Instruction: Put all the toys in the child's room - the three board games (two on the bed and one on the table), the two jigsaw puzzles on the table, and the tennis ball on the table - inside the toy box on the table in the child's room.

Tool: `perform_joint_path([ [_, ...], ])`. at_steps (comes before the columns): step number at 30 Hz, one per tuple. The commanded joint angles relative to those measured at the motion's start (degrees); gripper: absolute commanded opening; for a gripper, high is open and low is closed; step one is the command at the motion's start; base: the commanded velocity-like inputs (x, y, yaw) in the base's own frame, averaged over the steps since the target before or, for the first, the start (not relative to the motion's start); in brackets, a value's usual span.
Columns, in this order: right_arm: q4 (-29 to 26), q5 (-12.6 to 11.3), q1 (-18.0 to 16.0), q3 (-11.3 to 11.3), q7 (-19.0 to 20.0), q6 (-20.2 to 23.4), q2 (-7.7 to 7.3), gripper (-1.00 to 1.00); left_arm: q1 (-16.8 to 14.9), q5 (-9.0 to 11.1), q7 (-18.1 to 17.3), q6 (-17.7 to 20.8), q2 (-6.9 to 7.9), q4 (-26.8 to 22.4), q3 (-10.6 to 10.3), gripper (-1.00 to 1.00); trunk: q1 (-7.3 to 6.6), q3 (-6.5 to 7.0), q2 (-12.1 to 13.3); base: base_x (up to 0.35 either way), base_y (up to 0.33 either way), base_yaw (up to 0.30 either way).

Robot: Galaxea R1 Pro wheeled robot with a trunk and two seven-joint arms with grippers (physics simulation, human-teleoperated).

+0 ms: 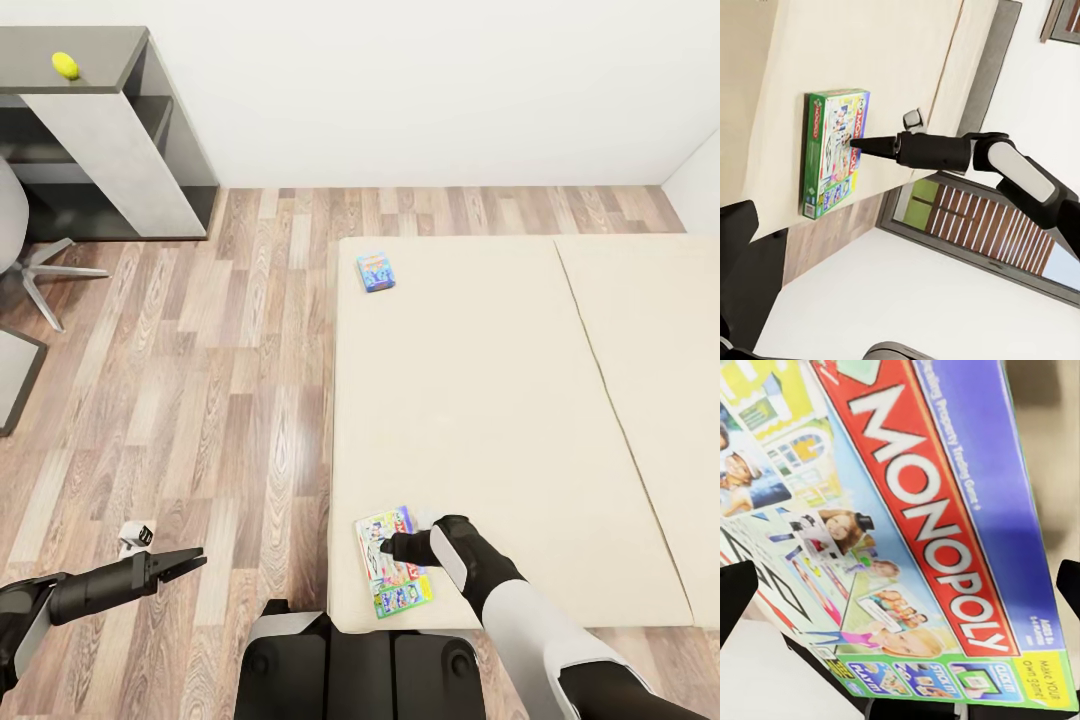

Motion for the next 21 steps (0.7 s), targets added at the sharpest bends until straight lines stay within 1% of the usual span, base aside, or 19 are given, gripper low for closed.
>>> perform_joint_path([
  [1,-0.09,-0.21,-0.01,0.23,-0.01,0.19,-0.06,1.00,-0.01,-0.01,-0.22,0.60,0.01,-0.01,0.02,1.00,0.03,-0.06,-0.08,0.000,0.000,0.000],
  [12,-0.11,-0.28,-0.01,0.17,0.38,0.09,-0.03,1.00,-0.03,0.00,-0.22,0.60,0.01,-0.01,0.03,1.00,0.03,-0.06,-0.08,0.000,0.000,0.000],
  [14,-0.11,-0.28,-0.01,0.11,1.20,0.09,-0.02,1.00,-0.03,0.00,-0.22,0.60,0.01,-0.01,0.02,1.00,0.03,-0.06,-0.08,0.000,0.000,0.000],
  [18,-0.11,-0.34,-0.01,0.04,4.27,0.09,0.00,1.00,-0.02,-0.01,-0.22,0.60,0.01,-0.01,0.03,1.00,0.03,-0.06,-0.08,0.000,0.000,0.000],
  [21,-0.11,-0.36,-0.01,0.03,5.08,0.12,0.00,1.00,0.01,-0.03,-0.22,0.60,0.01,-0.01,0.02,1.00,0.03,-0.06,-0.08,0.000,0.000,0.000],
])
